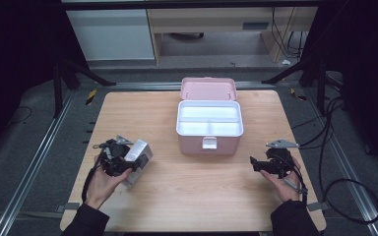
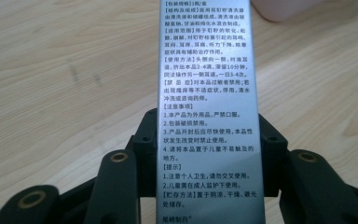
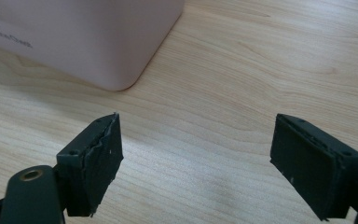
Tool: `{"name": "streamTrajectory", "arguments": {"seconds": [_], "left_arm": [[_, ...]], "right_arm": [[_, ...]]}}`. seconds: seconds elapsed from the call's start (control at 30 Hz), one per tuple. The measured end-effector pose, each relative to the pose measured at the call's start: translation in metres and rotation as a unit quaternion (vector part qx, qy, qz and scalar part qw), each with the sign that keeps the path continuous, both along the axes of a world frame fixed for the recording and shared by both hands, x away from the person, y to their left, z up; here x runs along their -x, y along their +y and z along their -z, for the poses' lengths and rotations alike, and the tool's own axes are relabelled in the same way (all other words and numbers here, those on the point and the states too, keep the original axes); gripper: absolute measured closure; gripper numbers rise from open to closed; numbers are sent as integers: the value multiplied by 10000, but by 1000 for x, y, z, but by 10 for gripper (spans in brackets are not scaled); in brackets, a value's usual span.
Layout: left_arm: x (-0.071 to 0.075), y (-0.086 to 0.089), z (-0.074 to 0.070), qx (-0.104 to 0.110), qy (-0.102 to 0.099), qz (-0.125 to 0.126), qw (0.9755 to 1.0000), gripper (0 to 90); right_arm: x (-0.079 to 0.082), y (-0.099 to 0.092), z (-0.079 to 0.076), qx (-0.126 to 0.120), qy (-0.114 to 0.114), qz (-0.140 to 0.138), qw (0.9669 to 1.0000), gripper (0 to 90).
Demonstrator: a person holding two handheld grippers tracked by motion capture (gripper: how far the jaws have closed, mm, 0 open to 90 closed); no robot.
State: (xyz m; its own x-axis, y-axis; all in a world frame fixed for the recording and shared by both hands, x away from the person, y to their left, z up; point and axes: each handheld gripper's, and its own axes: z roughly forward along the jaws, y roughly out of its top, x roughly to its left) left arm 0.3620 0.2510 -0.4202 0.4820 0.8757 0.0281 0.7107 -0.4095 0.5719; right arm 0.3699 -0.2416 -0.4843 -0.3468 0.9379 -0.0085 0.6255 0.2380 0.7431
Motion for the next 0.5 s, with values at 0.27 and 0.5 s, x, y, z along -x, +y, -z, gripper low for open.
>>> {"name": "streamTrajectory", "arguments": {"seconds": [0.27, 0.5], "left_arm": [[-10, 46, 14, -132, 169, -695, 9974, 542], [-15, 54, 28, -291, 397, -806, 9955, 540]], "right_arm": [[1, 0, 0, -17, -31, 1, 10000, 174], [1, 0, 0, -37, -56, -6, 10000, 178]]}}
